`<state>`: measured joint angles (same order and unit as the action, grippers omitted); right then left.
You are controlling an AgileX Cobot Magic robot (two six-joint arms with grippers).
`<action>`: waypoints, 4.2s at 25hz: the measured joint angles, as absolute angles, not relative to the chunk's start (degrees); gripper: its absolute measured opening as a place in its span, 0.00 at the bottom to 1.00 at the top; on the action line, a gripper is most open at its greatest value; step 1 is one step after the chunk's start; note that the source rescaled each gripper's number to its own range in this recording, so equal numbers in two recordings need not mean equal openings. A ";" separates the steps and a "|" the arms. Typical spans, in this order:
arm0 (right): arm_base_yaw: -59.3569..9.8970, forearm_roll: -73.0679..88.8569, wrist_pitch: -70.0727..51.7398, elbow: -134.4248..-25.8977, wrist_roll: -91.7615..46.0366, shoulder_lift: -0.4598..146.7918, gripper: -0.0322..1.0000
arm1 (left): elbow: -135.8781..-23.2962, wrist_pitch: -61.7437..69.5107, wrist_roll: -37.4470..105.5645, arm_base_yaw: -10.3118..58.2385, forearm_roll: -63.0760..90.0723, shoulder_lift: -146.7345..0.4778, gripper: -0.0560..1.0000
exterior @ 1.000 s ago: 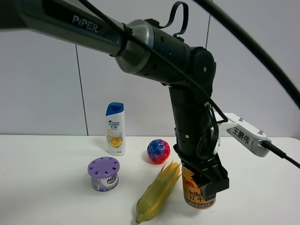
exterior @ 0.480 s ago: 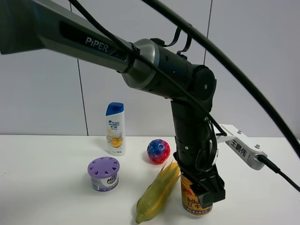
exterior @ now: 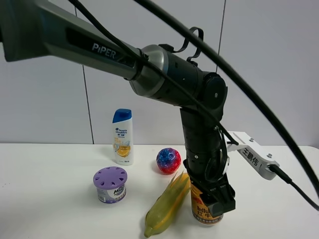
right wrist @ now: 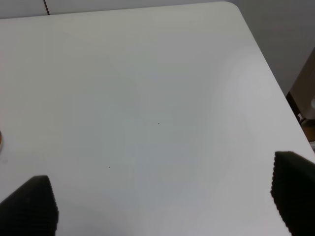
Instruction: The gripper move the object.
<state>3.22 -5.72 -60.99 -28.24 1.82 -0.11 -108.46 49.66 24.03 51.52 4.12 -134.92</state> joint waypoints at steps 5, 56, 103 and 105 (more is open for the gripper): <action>3.22 -5.72 -60.99 -28.24 1.82 -0.11 1.00 | -108.46 49.23 24.03 51.30 4.09 -136.46 0.06; 3.22 -5.72 -60.99 -28.24 1.82 -0.11 1.00 | -108.65 56.33 13.66 36.80 -0.67 -120.88 0.99; 3.22 -5.72 -60.99 -28.24 1.82 -0.11 1.00 | -42.56 59.64 12.88 -11.25 1.32 -23.06 1.00; 3.22 -5.72 -60.99 -28.24 1.82 -0.11 1.00 | -42.56 63.07 12.88 -11.25 2.07 -19.81 1.00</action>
